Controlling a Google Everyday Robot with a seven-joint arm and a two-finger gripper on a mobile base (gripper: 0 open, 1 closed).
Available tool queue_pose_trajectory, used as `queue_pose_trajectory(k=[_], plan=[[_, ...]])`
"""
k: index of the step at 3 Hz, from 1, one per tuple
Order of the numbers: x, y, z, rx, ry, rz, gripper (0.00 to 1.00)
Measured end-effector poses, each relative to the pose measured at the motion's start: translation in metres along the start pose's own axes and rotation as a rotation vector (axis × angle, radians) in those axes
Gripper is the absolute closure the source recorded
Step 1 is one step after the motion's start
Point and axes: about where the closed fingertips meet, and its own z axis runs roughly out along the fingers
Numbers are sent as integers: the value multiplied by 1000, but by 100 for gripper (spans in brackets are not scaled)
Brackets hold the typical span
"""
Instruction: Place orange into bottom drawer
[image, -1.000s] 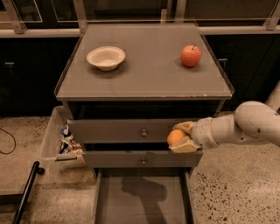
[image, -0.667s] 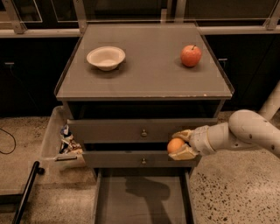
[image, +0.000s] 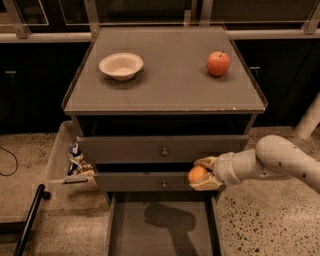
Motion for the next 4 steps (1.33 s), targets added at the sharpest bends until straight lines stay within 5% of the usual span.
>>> queue_pose_trajectory(k=[2,3,4], plan=[[88,16,75,-24,-27,-20,100],[114,15,105,-22,-10,-93,100],[141,8,137,-47,11,-93,100]])
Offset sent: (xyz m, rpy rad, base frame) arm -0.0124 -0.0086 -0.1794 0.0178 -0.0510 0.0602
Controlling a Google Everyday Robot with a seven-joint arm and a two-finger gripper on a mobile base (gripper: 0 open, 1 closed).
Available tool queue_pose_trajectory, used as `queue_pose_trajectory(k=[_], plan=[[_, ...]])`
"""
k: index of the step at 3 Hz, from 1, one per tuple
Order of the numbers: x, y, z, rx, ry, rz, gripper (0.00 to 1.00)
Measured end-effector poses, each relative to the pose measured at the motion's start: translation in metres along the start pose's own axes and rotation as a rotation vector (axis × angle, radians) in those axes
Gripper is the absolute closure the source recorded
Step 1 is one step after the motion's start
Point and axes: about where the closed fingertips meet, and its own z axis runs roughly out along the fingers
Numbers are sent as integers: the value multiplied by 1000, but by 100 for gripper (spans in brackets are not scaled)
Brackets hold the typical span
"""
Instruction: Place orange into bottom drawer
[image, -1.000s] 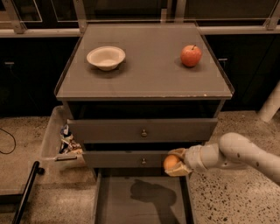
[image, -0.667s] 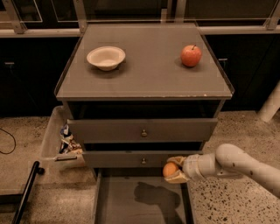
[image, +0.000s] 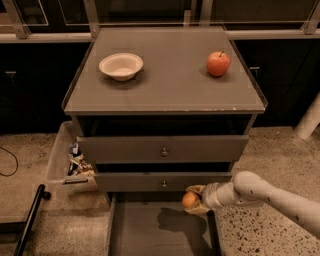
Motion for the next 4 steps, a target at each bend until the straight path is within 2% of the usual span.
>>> queue_pose_trajectory(k=[1,3,4], plan=[[3,-1,8,-12,-11,13,100],[56,-5,68,-41,-4,51,100],[78,-4,101,-26,-9,7,100]])
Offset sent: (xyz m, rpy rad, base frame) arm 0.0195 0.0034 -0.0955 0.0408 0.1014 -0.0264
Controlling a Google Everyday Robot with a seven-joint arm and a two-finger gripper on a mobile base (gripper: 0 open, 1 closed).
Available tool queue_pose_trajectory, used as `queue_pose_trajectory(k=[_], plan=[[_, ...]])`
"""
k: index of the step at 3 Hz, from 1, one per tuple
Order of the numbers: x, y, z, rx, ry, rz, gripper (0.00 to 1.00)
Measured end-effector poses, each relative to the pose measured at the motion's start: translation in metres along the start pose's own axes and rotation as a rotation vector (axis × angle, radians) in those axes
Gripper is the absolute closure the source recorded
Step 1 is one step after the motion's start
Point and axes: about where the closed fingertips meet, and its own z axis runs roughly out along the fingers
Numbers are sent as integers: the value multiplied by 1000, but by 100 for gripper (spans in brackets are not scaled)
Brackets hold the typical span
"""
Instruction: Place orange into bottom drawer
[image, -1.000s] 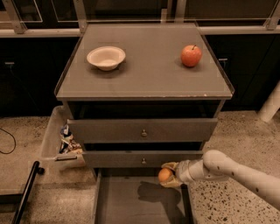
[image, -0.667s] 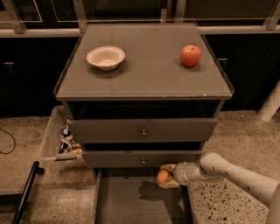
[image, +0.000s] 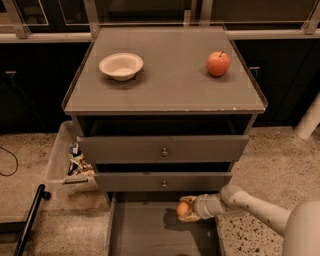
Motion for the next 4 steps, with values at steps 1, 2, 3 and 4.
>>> queue_pose_trajectory(k=[1,2,3,4], plan=[[21,1,36,7,-22,-49,100],[40,6,75,-8,-31,-82,100],[58,11,107,-30,-17,-107,100],[71,15,129,-53,-6,-115,100]])
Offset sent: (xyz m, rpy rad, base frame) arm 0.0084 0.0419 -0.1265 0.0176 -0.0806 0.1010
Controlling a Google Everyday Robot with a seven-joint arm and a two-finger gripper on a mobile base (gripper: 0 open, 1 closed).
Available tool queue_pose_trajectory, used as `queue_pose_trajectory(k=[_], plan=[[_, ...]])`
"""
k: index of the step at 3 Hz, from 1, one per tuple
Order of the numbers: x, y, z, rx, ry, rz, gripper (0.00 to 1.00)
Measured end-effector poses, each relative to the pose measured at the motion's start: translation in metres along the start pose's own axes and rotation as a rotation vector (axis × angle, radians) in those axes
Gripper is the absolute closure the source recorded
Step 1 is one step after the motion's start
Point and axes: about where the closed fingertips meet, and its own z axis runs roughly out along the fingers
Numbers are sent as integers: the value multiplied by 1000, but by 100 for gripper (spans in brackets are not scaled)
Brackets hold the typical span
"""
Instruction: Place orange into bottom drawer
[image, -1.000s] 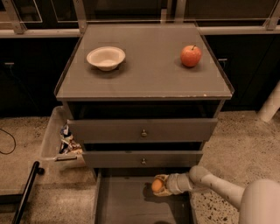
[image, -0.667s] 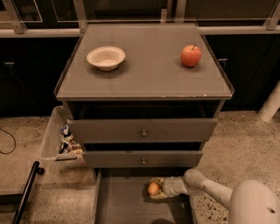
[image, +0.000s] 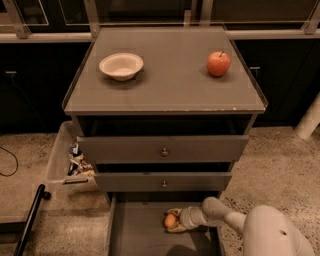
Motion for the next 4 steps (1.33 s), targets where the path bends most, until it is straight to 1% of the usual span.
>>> queue_pose_trajectory(k=[1,4], plan=[[0,0,1,1,0,1,81],[0,0,1,0,0,0,11]])
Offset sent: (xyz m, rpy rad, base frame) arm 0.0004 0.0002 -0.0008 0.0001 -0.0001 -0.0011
